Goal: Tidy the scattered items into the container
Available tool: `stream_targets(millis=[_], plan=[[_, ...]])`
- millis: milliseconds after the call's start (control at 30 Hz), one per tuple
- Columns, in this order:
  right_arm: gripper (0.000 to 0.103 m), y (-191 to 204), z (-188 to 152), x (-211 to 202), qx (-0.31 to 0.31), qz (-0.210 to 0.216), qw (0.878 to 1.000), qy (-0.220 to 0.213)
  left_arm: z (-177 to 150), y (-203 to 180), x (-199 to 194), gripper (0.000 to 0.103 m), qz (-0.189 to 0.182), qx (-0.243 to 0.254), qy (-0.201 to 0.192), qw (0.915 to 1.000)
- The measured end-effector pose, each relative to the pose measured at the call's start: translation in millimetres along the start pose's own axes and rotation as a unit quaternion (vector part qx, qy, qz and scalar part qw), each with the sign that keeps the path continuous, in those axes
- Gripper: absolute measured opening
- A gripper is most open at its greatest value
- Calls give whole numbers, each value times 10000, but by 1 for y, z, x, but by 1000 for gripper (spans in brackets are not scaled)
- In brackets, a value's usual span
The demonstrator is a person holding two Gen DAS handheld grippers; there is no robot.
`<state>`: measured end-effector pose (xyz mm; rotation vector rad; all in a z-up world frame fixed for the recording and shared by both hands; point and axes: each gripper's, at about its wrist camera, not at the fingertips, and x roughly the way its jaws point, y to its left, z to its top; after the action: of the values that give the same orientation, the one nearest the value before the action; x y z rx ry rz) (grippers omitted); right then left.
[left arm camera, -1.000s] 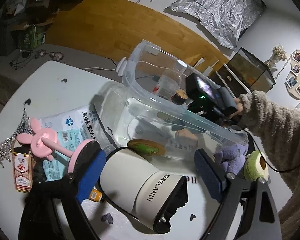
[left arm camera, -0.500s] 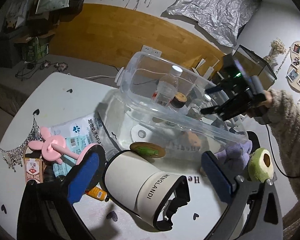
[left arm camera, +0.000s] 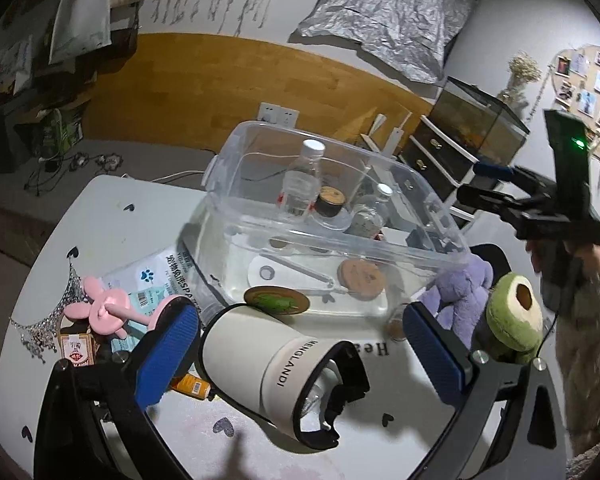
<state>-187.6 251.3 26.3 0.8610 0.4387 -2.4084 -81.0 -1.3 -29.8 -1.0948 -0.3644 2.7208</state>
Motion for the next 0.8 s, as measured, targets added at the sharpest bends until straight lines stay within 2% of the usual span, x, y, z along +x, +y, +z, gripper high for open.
stream_targets(millis=[100,167,333,467,633,800], plan=[[103,10,-15,-26,597,-293,9972,-328,-2,-7,-5,103,-44,105,-15,9999],[103,17,-26,-44,1071,-542,9911,-580,-3,-11,-8,103,-67,172,-22,9998],[103,31,-51,-79,1896,-691,9749,-943,-9,-23,-19,103,-128,341,-83,9993],[103,45,-67,-98,2133,-860,9681,-992,-15,-29,-28,103,-114,433,-154,9989],[103,62,-85,-113,2241,-1279,9615,-941,-21,-35,-38,103,-65,540,-236,9982],[103,70,-104,-125,2556,-1293,9526,-1022,-27,-40,-48,103,-13,644,-317,9974]])
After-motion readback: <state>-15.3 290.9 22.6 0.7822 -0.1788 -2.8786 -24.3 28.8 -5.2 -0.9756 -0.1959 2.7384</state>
